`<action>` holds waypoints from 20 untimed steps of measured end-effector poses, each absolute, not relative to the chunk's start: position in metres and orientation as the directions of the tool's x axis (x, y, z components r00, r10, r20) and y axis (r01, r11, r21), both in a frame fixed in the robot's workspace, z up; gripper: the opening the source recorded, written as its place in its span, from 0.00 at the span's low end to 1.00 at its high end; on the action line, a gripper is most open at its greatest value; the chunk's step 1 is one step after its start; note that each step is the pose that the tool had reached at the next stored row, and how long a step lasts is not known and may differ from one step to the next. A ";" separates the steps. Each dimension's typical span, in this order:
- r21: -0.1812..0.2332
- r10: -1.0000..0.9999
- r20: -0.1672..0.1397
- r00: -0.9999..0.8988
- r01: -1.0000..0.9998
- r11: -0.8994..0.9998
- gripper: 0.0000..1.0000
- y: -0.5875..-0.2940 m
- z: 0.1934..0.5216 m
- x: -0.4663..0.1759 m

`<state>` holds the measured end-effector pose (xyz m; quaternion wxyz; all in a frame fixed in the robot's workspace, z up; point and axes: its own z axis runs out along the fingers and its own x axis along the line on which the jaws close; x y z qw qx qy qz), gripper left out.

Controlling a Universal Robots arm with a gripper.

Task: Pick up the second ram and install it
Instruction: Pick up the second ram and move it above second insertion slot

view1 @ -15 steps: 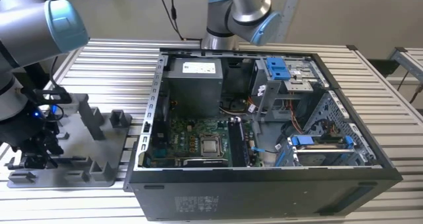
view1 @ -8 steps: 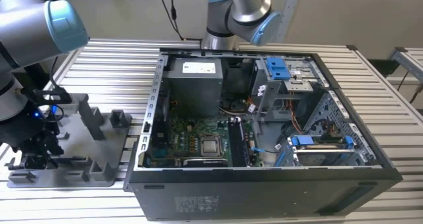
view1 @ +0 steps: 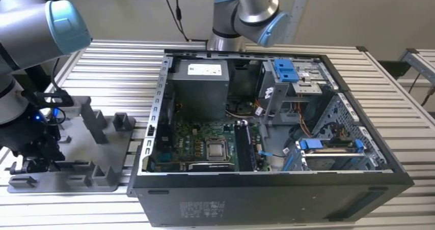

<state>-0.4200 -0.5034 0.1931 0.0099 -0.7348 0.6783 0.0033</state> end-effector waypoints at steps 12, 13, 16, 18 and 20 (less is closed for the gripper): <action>-0.011 -0.997 -0.018 0.080 -0.997 -0.080 0.15 -0.503 0.193 -0.420; -0.011 -0.997 -0.018 0.080 -0.997 -0.080 0.15 -0.503 0.193 -0.420; -0.011 -0.997 -0.018 0.080 -0.997 -0.080 0.14 -0.503 0.193 -0.420; -0.011 -0.997 -0.018 0.080 -0.997 -0.080 0.14 -0.503 0.193 -0.420; -0.011 -0.997 -0.018 0.080 -0.997 -0.080 0.14 -0.503 0.193 -0.420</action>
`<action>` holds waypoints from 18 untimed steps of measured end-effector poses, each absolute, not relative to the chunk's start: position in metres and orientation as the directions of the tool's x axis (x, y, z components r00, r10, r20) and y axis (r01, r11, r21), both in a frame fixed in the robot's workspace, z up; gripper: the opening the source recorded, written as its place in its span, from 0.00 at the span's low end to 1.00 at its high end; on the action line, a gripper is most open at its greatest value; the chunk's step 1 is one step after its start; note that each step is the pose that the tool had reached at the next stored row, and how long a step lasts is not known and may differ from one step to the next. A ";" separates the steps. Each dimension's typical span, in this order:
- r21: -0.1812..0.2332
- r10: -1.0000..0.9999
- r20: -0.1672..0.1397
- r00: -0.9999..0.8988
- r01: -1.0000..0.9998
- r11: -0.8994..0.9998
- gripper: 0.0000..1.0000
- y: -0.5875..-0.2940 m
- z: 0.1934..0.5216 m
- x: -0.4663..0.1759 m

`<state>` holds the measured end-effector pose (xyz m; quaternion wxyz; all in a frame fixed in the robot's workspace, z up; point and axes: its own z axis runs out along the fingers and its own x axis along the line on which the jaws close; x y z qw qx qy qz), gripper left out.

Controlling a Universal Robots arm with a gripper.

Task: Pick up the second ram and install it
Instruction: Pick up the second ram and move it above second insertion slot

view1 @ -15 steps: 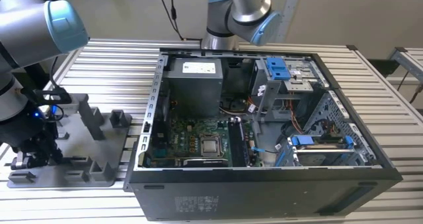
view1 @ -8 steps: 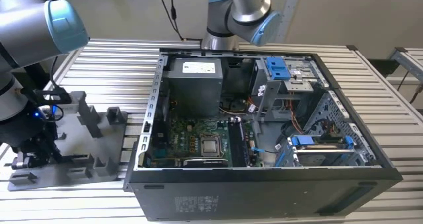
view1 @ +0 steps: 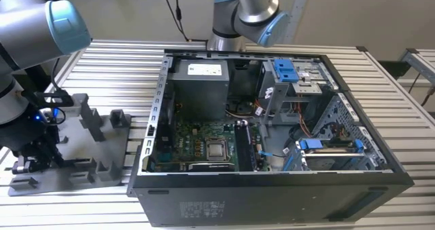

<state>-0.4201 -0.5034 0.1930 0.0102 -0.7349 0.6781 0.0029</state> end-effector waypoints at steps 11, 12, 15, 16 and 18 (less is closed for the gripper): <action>-0.011 -0.997 -0.018 0.081 -0.997 -0.080 0.14 -0.503 0.196 -0.420; -0.011 -0.997 -0.018 0.081 -0.997 -0.080 0.14 -0.503 0.198 -0.420; -0.011 -0.997 -0.018 0.081 -0.997 -0.080 0.14 -0.503 0.203 -0.420; -0.011 -0.997 -0.018 0.081 -0.997 -0.080 0.14 -0.503 0.205 -0.420; -0.011 -0.997 -0.018 0.081 -0.997 -0.080 0.14 -0.503 0.208 -0.420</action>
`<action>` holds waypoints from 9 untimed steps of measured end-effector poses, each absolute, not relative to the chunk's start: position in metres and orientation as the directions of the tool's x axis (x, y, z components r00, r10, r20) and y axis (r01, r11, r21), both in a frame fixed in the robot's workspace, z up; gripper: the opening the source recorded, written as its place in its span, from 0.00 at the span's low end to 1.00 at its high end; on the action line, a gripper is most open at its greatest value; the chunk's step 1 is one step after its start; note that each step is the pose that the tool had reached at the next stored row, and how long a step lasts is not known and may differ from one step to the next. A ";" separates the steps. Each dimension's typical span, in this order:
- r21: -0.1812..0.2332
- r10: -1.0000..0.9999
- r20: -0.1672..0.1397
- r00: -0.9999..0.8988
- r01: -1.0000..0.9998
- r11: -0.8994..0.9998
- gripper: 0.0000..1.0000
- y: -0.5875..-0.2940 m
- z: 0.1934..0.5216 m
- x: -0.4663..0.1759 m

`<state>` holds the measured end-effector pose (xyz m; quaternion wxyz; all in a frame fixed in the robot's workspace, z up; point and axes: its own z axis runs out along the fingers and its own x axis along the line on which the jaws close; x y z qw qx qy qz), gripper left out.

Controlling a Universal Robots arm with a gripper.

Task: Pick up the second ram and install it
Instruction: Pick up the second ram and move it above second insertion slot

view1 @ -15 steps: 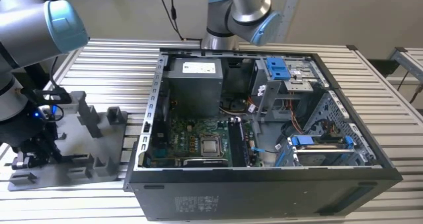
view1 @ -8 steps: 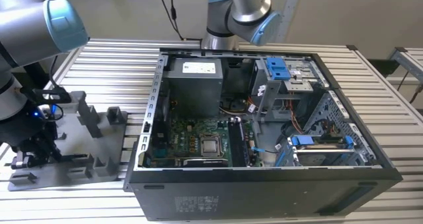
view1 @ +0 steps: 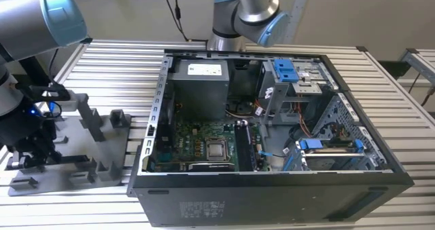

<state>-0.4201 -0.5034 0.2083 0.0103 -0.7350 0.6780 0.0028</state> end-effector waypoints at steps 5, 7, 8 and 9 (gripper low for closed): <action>-0.011 -0.997 -0.018 0.080 -0.997 -0.080 0.14 -0.503 0.216 -0.420; -0.011 -0.997 -0.018 0.080 -0.997 -0.080 0.14 -0.503 0.220 -0.420; -0.011 -0.997 -0.018 0.080 -0.997 -0.080 0.14 -0.503 0.222 -0.420; -0.011 -0.997 -0.018 0.080 -0.997 -0.080 0.14 -0.503 0.224 -0.420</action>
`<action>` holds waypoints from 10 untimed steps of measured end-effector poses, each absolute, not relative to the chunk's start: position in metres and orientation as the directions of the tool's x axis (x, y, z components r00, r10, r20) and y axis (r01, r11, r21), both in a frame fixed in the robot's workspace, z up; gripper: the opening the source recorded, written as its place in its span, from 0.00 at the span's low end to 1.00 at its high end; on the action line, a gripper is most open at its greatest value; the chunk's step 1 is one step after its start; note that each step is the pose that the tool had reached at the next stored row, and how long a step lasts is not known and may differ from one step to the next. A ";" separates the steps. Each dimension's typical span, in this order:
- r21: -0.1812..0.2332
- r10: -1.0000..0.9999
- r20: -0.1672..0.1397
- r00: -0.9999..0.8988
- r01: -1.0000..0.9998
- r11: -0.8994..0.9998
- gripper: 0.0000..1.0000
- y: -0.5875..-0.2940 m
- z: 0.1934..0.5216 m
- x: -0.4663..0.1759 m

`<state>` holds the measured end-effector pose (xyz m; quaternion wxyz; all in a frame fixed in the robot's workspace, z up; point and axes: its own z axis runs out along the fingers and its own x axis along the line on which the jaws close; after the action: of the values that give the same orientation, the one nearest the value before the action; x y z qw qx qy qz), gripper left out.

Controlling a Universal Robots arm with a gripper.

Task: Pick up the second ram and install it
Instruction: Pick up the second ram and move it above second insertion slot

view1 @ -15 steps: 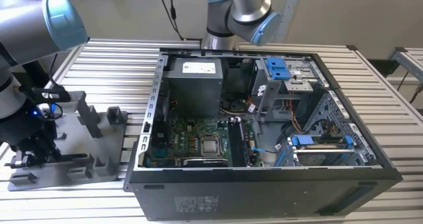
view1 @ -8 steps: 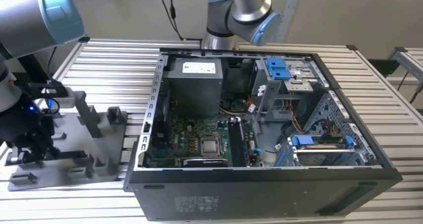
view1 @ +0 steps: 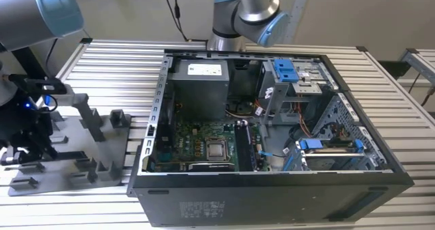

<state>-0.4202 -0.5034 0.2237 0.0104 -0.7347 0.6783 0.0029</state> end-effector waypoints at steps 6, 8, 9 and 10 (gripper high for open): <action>-0.011 -0.997 -0.018 0.079 -0.997 -0.079 0.14 -0.503 0.242 -0.420; -0.011 -0.997 -0.018 0.078 -0.997 -0.078 0.14 -0.503 0.250 -0.420; -0.011 -0.997 -0.018 0.078 -0.997 -0.078 0.14 -0.503 0.255 -0.420; -0.011 -0.997 -0.018 0.077 -0.997 -0.077 0.14 -0.503 0.261 -0.420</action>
<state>-0.4201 -0.5034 0.2613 0.0104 -0.7338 0.6793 0.0028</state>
